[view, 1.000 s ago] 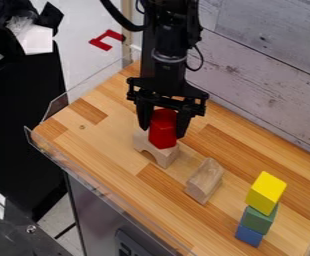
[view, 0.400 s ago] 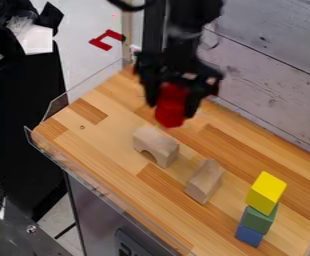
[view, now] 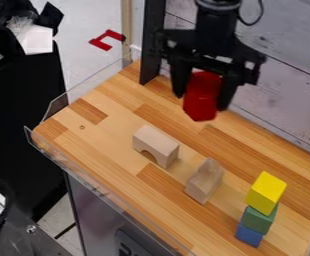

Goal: Remove the red hexagon from the top of the arch and put it on top of the yellow cube

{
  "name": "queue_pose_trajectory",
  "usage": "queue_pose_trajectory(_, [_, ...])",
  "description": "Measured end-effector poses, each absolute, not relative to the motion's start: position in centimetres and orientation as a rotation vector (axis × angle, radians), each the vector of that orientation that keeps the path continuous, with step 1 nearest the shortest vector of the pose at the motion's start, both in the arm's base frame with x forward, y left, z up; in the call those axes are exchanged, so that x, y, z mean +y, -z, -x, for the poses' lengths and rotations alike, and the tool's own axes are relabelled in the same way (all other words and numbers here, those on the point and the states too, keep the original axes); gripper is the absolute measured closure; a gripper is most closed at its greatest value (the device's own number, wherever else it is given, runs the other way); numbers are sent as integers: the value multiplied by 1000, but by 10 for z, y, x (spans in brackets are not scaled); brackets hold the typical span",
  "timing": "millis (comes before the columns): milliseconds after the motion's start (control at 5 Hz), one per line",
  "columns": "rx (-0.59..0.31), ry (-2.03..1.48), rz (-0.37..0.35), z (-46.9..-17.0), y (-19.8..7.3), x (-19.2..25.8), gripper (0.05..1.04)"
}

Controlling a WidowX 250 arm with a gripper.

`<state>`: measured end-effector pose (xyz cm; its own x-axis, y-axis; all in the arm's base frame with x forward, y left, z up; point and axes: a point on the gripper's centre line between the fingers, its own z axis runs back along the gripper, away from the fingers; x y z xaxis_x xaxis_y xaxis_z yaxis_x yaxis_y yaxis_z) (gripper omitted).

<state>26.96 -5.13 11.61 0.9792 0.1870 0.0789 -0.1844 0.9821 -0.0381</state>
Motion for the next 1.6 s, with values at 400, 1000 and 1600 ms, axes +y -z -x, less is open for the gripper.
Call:
queue_pose_trajectory(400, [-81, -42, 114, -263, -129, -88, 348])
queue_pose_trajectory(1000, [-18, 102, 133, -252, -112, -125, 348])
queue_pose_trajectory(1600, [18, 132, 133, -246, -103, -141, 347])
